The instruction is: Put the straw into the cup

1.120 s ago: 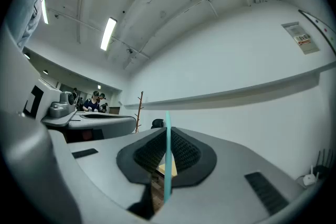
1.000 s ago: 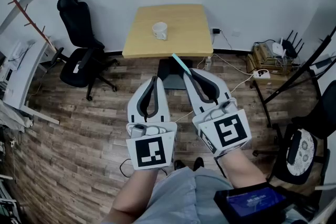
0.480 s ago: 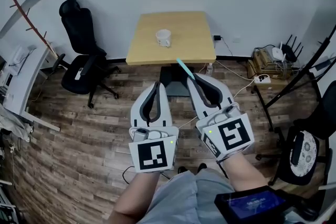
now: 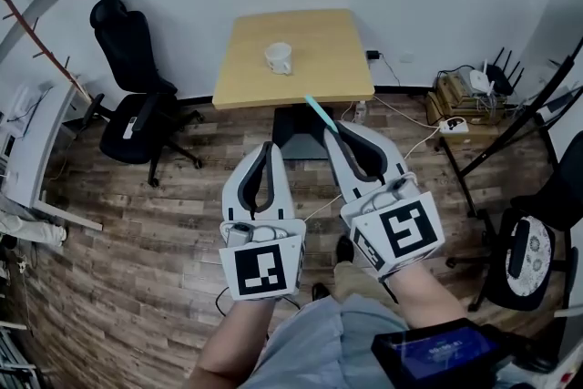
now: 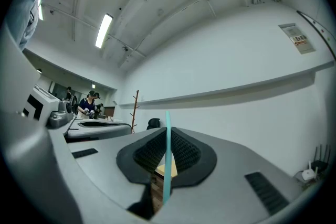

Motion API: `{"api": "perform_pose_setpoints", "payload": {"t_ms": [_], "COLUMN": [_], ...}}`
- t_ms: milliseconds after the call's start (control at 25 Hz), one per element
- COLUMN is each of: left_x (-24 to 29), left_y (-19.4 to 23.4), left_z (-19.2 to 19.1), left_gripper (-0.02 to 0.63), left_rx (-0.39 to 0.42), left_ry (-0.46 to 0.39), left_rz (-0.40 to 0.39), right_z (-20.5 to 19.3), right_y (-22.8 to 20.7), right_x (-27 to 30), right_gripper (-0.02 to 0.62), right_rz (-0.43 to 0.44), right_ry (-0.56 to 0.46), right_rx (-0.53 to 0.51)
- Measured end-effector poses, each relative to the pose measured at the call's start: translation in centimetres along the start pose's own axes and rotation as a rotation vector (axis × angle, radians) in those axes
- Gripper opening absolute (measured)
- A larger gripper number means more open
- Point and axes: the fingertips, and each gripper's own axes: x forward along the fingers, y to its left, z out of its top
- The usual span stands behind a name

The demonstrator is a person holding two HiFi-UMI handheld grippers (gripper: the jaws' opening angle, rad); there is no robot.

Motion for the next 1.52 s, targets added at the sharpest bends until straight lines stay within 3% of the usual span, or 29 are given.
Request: {"api": "perform_pose_setpoints", "payload": {"t_ms": [440,840,1160,1520], "left_x": [8.7,20.1,23.7,26.8], "left_y": [1.2,2.5,4.8,7.8], "left_z": [-5.3,-5.6,-4.3,-6.2], "left_gripper": [-0.002,-0.002,-0.002,-0.002], "left_rx": [0.013,0.055,0.096,0.063], "left_ry": [0.086,0.079,0.039,0.05], "left_rz": [0.01,0.048,0.116,0.143], "right_z": [-4.5,-5.3,-3.9,-5.0], "right_y": [-6.9,-14.3,-16.2,-16.4], "right_x": [6.8,16.5,21.4,25.5], "right_gripper": [0.021,0.021,0.02,0.021], "right_rz": [-0.008,0.059,0.121,0.152], "right_ry": [0.035,0.012,-0.032,-0.011], "right_rx": [0.07,0.104,0.099,0.084]}}
